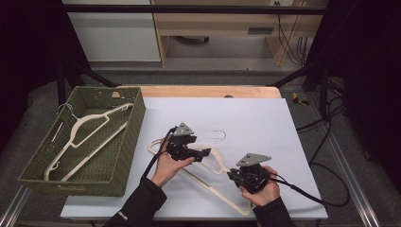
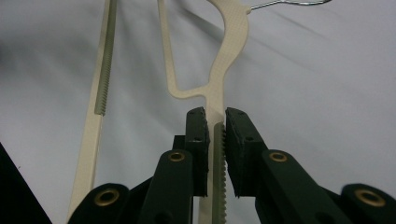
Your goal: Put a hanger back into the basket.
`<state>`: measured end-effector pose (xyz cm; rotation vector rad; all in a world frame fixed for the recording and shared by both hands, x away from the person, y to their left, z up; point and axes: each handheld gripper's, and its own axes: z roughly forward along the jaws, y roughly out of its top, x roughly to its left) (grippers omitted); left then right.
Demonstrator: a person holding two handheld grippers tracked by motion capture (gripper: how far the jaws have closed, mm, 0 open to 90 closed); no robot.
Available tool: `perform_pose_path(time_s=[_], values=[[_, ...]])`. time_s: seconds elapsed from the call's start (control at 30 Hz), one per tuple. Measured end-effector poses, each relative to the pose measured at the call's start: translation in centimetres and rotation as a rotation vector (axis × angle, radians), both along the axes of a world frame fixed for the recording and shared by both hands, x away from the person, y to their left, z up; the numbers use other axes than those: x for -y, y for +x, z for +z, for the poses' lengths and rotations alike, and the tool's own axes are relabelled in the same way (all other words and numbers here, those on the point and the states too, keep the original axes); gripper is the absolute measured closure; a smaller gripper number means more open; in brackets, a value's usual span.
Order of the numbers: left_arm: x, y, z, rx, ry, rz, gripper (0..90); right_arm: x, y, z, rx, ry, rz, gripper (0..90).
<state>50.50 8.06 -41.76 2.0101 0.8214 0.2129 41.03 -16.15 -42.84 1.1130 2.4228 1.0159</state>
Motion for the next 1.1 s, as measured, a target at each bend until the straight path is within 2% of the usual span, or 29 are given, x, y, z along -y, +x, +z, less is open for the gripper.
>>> perform_pose_path(time_s=[0.13,0.47,0.6,0.77,0.93,1.1], values=[[1.4,0.9,-0.2,-0.002,0.042,0.0,26.7,0.0,-0.1,0.0,0.006,0.002,0.014,80.2],[3.4,2.8,-1.7,-0.059,0.07,0.016,32.4,0.1,-0.2,0.2,0.003,0.007,0.02,80.2],[3.8,3.3,-2.2,-0.069,0.092,0.006,37.1,0.1,-0.3,0.2,0.012,0.009,0.02,80.2],[4.2,3.5,-2.6,-0.083,0.085,0.002,44.8,0.1,-0.3,0.3,0.013,0.009,0.026,80.2],[4.3,3.7,-3.0,-0.096,0.117,-0.002,50.5,0.1,-0.4,0.4,0.011,0.007,0.027,80.2],[4.4,3.7,-3.2,-0.109,0.117,0.0,62.5,0.0,-0.4,0.3,0.014,0.01,0.031,80.2]])
